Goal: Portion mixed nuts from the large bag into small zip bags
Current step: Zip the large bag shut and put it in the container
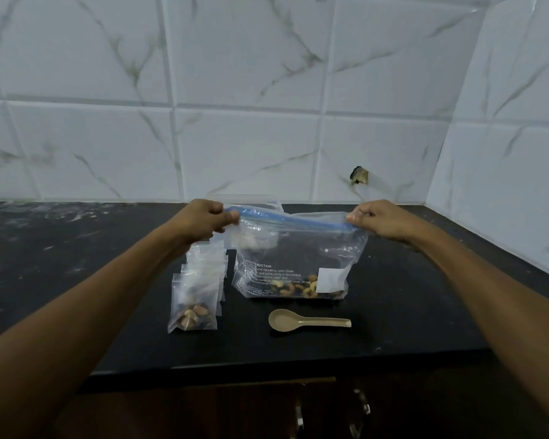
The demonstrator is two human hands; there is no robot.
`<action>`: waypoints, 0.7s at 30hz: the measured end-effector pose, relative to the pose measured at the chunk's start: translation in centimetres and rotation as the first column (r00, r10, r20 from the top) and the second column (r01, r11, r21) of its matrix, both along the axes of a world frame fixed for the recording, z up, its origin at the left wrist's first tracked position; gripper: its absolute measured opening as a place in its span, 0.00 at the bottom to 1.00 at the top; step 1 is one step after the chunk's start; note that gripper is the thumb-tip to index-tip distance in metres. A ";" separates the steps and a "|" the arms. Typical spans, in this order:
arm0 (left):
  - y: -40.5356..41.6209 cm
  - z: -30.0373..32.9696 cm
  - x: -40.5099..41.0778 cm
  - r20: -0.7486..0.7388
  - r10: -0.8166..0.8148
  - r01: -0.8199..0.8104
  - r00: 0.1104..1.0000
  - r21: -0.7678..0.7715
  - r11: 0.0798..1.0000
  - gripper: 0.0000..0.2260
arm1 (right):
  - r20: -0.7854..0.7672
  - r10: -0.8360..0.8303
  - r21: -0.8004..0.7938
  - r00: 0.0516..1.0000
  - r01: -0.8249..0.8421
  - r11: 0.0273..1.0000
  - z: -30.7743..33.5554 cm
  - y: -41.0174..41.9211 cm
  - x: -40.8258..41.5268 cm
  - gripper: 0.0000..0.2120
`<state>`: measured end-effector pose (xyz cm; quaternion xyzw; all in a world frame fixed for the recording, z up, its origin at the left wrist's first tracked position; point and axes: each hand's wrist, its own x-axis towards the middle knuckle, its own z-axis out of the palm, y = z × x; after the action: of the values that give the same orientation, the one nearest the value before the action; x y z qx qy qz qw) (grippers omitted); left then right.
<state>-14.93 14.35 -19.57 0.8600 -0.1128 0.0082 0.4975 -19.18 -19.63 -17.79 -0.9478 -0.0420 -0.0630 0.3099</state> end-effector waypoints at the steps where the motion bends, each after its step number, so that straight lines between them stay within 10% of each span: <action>1: -0.2 -0.3 -0.1 -0.027 -0.006 0.006 1.000 -0.031 0.999 0.11 | -0.031 0.016 0.071 0.999 -0.014 0.997 -0.3 -0.1 -0.1 0.08; 4: -0.8 -1.3 -0.4 -0.110 -0.032 0.014 0.993 -0.161 0.987 0.09 | -0.139 0.092 0.194 0.986 -0.064 0.979 -0.7 -0.4 -0.4 0.19; 7: -1.0 -1.7 -0.8 -0.134 -0.083 0.059 0.987 -0.176 0.983 0.09 | -0.084 0.103 -0.055 0.991 -0.108 0.993 -1.3 -0.6 -0.3 0.30; 14: -1.0 -1.8 -1.3 -0.072 -0.041 0.034 0.997 -0.092 0.995 0.08 | -0.034 0.089 0.050 0.995 -0.088 0.995 -2.0 -0.4 0.1 0.05; 21: -1.4 -2.5 -1.3 0.002 0.085 -0.083 0.996 -0.186 0.979 0.05 | 0.015 -0.014 0.189 1.000 0.011 0.982 -2.7 0.0 -0.3 0.04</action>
<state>-16.27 12.91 -22.07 0.8139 -0.0777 0.0439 0.5741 -19.46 -19.60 -20.48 -0.9137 -0.0324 -0.0765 0.3977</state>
